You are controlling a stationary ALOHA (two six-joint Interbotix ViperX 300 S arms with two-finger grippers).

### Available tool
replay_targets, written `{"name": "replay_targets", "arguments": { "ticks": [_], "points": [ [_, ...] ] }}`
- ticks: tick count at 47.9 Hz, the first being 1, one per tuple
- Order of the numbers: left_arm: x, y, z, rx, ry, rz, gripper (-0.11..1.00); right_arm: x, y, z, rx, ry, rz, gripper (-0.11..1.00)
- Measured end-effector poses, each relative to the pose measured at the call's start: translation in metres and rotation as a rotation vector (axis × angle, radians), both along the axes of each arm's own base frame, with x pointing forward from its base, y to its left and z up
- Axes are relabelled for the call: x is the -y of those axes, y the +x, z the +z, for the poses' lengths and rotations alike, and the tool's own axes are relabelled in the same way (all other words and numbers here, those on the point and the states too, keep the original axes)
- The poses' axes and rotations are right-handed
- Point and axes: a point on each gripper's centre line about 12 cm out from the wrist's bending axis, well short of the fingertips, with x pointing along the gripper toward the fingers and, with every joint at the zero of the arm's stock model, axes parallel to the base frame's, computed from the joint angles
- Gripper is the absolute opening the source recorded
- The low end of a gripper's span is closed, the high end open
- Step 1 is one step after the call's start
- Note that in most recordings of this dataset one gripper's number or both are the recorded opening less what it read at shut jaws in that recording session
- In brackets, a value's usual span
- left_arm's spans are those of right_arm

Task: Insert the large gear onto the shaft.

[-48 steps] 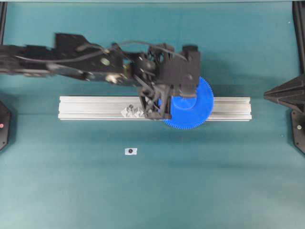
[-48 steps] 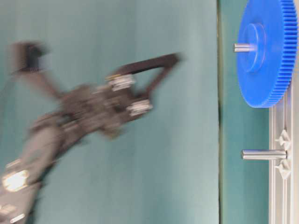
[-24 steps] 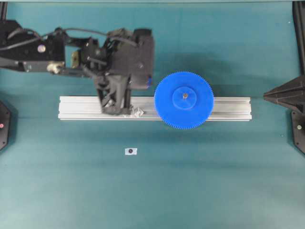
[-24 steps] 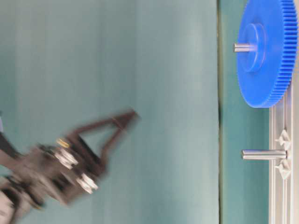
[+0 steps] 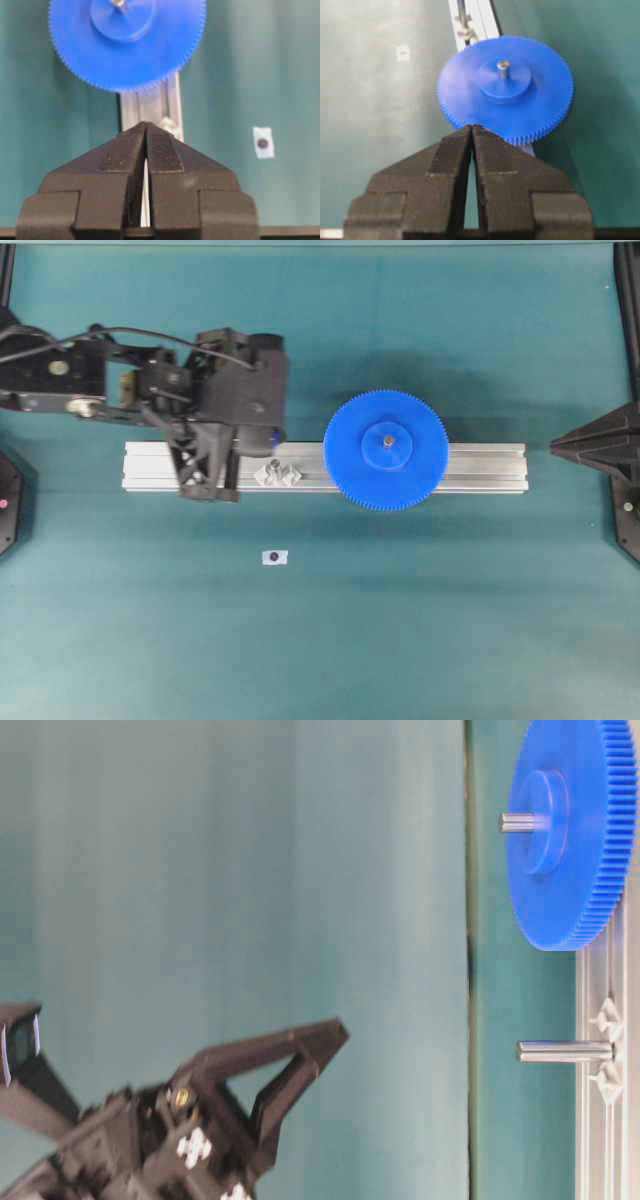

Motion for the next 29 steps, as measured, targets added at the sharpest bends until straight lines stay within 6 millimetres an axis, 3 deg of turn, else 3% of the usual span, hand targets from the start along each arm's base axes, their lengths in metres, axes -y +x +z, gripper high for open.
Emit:
{"name": "replay_targets", "arguments": {
  "ticks": [16, 29],
  "points": [
    [0.008, -0.038, 0.006, 0.212, 0.010, -0.013, 0.01, 0.000, -0.002, -0.002, 0.035, -0.004, -0.001, 0.12],
    [0.012, -0.051, -0.003, 0.250, -0.021, 0.000, 0.01, 0.000, -0.004, -0.013, 0.014, -0.002, -0.002, 0.12]
  ]
}}
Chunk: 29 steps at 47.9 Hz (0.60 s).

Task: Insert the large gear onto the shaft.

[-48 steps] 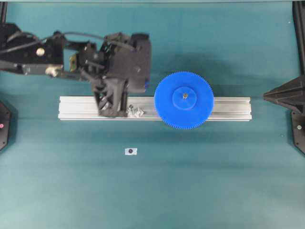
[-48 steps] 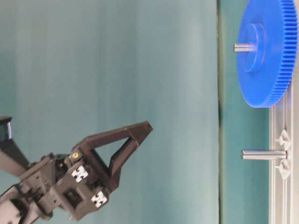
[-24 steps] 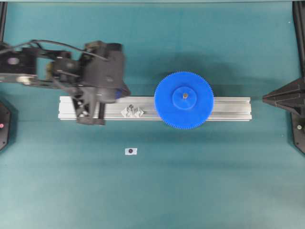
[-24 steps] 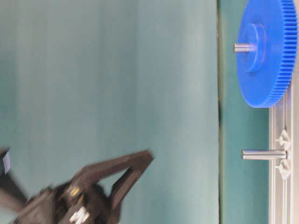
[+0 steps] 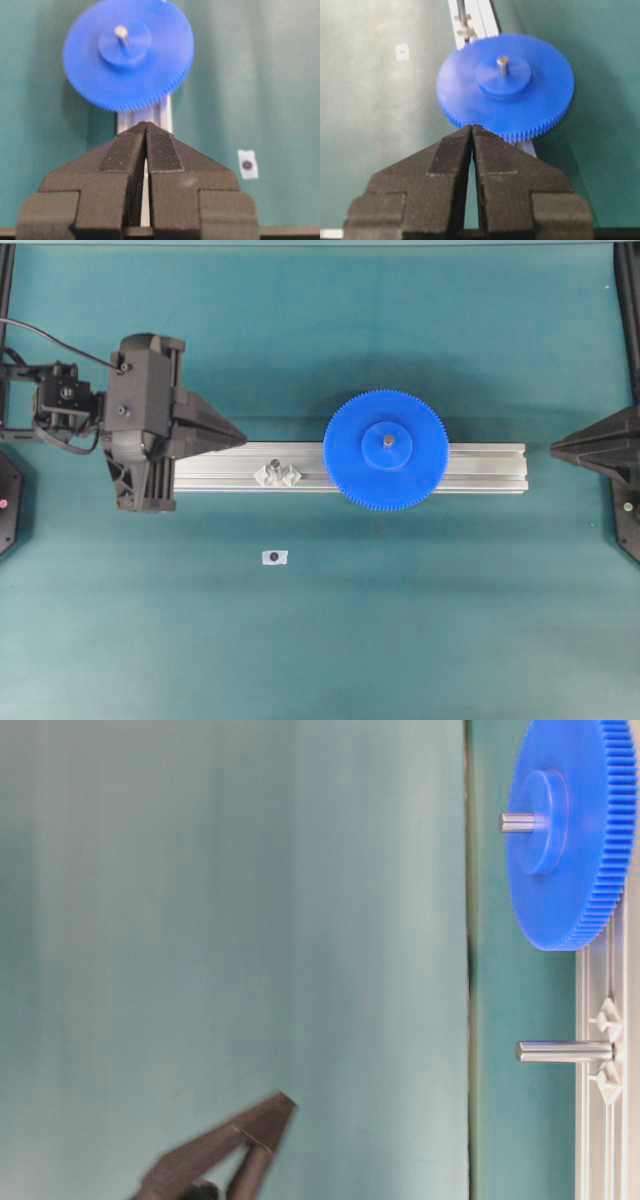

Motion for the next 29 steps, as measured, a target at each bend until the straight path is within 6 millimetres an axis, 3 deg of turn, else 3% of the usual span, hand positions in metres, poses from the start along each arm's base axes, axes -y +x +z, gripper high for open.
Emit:
{"name": "replay_targets", "arguments": {
  "ticks": [14, 29],
  "points": [
    [0.003, -0.002, -0.005, -0.005, 0.000, -0.009, 0.01, -0.001, -0.002, -0.012, -0.027, 0.005, 0.001, 0.12],
    [0.003, -0.006, -0.004, 0.015, 0.001, -0.010, 0.01, -0.001, -0.004, -0.009, -0.005, -0.001, 0.002, 0.12]
  ]
}}
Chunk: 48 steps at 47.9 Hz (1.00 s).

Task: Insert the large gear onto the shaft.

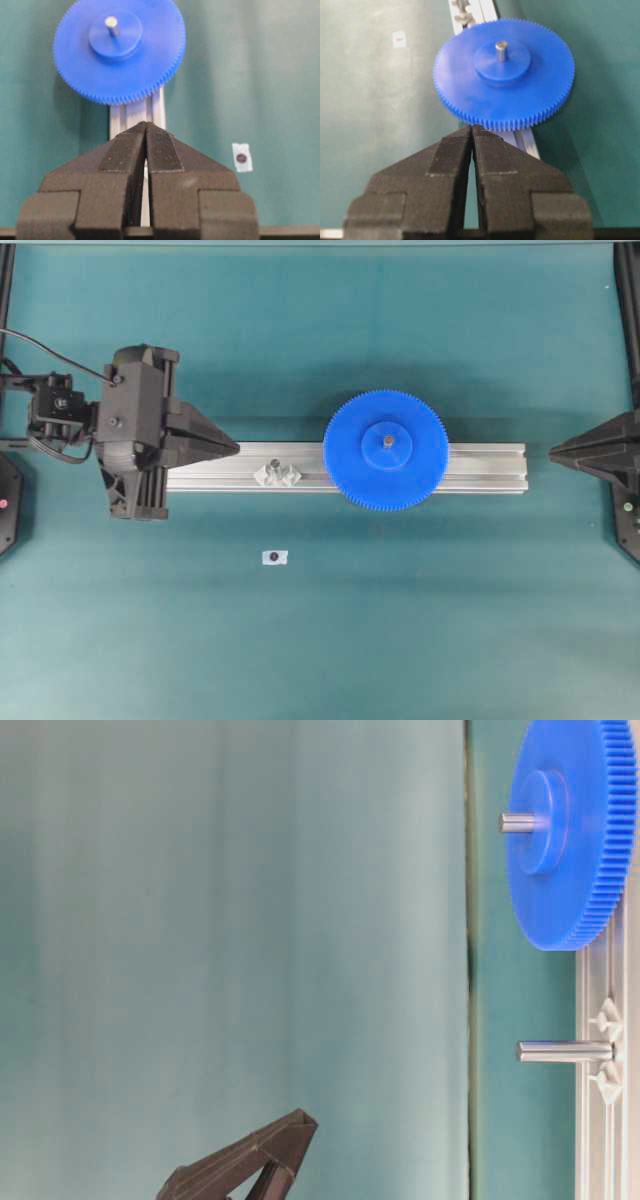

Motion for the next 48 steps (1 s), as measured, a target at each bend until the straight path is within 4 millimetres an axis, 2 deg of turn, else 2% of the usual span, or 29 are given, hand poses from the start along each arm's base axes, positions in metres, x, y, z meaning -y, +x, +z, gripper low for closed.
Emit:
{"name": "replay_targets", "arguments": {
  "ticks": [16, 27, 41, 48],
  "points": [
    [0.001, -0.008, -0.012, 0.022, -0.009, 0.004, 0.01, 0.000, -0.004, 0.002, 0.031, 0.000, -0.004, 0.12],
    [0.002, -0.012, -0.003, 0.102, -0.008, 0.002, 0.01, 0.000, -0.004, 0.002, 0.032, -0.002, -0.004, 0.12],
    [0.002, -0.018, -0.011, 0.077, -0.005, 0.000, 0.01, 0.000, -0.004, 0.003, 0.034, -0.002, -0.004, 0.12],
    [0.002, -0.022, -0.006, 0.097, -0.004, 0.000, 0.01, 0.000, -0.004, 0.002, 0.032, -0.001, -0.004, 0.12]
  ]
}}
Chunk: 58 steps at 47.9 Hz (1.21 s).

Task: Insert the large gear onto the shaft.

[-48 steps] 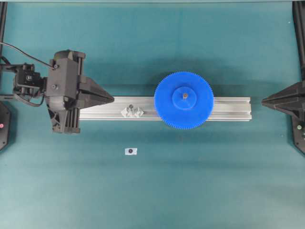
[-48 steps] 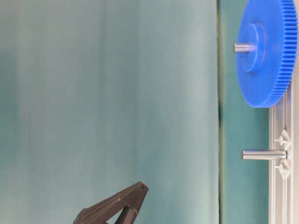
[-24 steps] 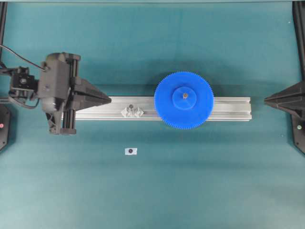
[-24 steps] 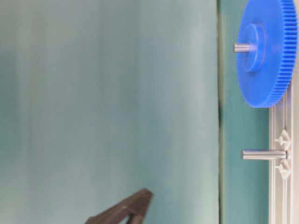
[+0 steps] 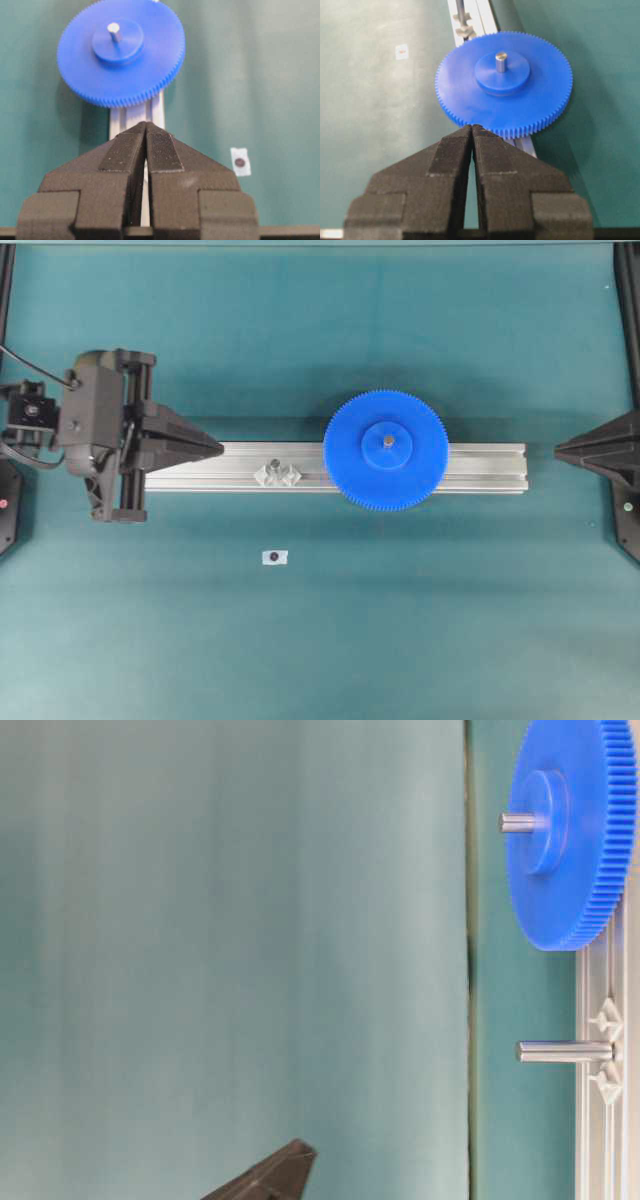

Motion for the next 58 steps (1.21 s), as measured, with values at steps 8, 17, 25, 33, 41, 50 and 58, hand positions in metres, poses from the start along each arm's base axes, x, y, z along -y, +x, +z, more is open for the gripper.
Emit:
{"name": "replay_targets", "arguments": {
  "ticks": [8, 17, 25, 33, 41, 50, 58],
  "points": [
    [0.000, -0.008, 0.003, 0.019, -0.002, 0.003, 0.01, 0.000, 0.000, 0.001, 0.001, -0.002, 0.000, 0.12],
    [0.001, -0.015, 0.003, 0.028, -0.001, 0.001, 0.01, 0.000, 0.000, 0.000, 0.000, -0.002, -0.002, 0.12],
    [0.001, -0.018, 0.001, 0.025, 0.000, 0.001, 0.01, 0.000, 0.000, 0.000, 0.000, -0.002, 0.000, 0.12],
    [0.001, -0.021, -0.004, 0.014, -0.001, 0.001, 0.01, 0.000, 0.000, 0.001, 0.001, -0.002, 0.000, 0.12],
    [0.001, -0.025, -0.006, 0.015, -0.002, 0.001, 0.01, 0.000, 0.000, 0.000, 0.000, -0.003, 0.001, 0.12],
    [0.002, -0.033, -0.007, 0.025, 0.000, 0.000, 0.01, 0.000, 0.000, 0.000, 0.000, -0.002, -0.002, 0.12],
    [0.002, -0.037, -0.008, 0.028, -0.003, 0.002, 0.01, 0.000, 0.000, 0.001, 0.001, -0.002, -0.002, 0.12]
  ]
}}
